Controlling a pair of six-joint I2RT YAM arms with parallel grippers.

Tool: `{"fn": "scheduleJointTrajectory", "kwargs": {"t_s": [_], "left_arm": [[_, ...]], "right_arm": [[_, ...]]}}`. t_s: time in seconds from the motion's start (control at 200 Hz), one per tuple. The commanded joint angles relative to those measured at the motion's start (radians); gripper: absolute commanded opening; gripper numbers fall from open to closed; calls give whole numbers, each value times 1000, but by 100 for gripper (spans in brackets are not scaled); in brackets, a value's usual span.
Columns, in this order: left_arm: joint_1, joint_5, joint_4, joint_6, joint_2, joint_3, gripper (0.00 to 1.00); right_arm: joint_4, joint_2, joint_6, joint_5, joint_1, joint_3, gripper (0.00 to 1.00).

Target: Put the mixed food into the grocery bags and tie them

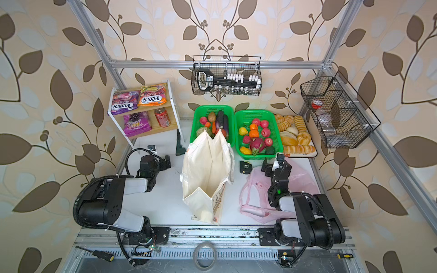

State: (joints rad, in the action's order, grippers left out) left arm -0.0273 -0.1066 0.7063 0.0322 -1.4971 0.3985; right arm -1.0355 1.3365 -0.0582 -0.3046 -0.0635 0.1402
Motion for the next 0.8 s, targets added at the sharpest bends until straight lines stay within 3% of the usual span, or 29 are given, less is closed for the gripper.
{"fn": "scheduleJointTrajectory", "kwargs": {"t_s": [0.0, 0.795], "left_arm": [[-2, 6, 13, -5, 0, -1, 99], [-2, 7, 13, -5, -2, 0, 99]], "right_arm": [[-18, 6, 16, -13, -2, 17, 100], [-4, 9, 2, 55, 33, 24, 100]]}}
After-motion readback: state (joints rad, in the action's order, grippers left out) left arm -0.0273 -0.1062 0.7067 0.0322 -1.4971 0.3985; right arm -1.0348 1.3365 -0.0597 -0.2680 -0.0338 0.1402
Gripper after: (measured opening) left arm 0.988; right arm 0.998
